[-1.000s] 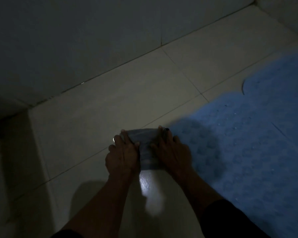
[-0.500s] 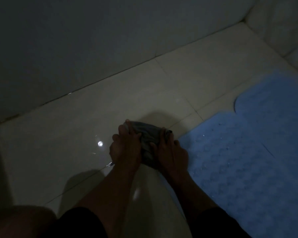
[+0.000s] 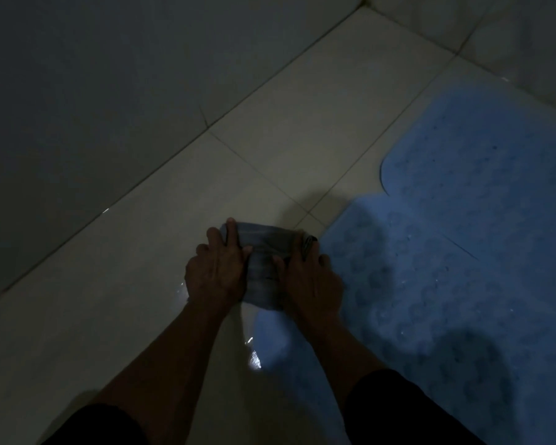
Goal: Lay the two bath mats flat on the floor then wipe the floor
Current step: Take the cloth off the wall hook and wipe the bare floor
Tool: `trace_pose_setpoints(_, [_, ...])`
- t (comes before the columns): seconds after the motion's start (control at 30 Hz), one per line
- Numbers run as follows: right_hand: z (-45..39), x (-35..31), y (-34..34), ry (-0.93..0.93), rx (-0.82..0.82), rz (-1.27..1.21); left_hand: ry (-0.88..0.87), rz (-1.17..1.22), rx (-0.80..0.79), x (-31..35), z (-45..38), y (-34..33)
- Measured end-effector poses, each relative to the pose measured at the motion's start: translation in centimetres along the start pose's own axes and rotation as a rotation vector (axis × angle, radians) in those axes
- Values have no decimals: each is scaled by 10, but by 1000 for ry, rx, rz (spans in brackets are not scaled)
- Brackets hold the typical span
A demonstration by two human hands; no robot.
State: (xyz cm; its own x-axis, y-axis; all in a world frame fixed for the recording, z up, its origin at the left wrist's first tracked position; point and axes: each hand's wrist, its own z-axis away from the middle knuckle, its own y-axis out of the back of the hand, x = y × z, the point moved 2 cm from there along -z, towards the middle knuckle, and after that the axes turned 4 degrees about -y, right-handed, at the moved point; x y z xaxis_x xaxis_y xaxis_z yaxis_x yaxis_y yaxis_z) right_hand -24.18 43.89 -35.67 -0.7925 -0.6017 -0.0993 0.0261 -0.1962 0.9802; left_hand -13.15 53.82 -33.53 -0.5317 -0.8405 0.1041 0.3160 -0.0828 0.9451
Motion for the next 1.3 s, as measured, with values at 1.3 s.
trace_pose_setpoints(1.3, [-231, 106, 54, -290, 171, 37, -363, -195, -96, 206, -225, 54])
